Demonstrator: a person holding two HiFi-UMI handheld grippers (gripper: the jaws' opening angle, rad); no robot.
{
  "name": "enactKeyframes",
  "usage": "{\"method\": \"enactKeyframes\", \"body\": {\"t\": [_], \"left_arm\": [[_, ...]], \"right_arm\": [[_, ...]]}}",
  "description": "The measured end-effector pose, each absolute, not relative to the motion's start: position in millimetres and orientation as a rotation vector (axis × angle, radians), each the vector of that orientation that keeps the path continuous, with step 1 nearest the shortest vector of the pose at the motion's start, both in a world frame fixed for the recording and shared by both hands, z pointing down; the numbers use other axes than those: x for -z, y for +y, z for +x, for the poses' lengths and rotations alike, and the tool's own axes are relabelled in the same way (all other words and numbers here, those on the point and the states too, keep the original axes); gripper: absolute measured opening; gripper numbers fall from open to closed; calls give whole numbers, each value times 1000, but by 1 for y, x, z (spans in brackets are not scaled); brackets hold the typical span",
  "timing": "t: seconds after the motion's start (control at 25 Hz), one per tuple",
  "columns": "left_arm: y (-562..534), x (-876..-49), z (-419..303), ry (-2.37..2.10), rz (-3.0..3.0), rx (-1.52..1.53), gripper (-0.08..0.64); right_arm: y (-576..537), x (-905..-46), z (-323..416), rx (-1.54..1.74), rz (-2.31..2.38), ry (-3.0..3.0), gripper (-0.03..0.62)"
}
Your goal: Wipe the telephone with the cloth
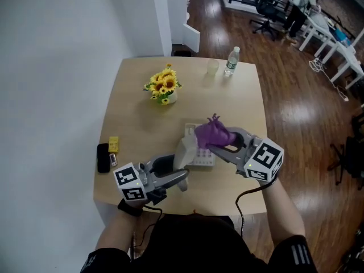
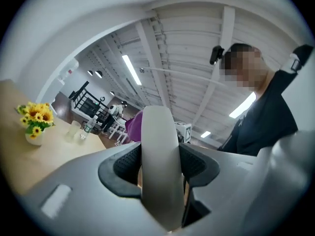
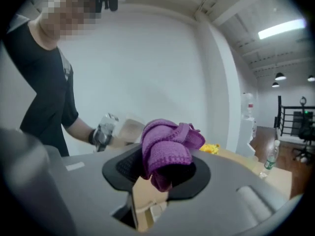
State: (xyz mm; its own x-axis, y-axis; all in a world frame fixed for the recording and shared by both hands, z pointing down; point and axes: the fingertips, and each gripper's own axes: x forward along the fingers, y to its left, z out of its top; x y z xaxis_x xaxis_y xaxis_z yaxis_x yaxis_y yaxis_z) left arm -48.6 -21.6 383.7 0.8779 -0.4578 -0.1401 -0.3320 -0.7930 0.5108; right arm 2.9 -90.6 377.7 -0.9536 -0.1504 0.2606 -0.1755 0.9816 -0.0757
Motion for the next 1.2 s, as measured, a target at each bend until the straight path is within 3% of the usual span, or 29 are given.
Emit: {"method": "enactKeyframes", "body": {"t": [0.32, 1.2], "left_arm": [[-24, -364, -52, -441, 2469, 594, 216], [-25, -354, -58, -315, 2435, 718, 216]], "right_arm": [[-54, -349, -25, -336, 149, -3116, 135], [-28, -343, -25, -249, 66, -3082, 132]]}}
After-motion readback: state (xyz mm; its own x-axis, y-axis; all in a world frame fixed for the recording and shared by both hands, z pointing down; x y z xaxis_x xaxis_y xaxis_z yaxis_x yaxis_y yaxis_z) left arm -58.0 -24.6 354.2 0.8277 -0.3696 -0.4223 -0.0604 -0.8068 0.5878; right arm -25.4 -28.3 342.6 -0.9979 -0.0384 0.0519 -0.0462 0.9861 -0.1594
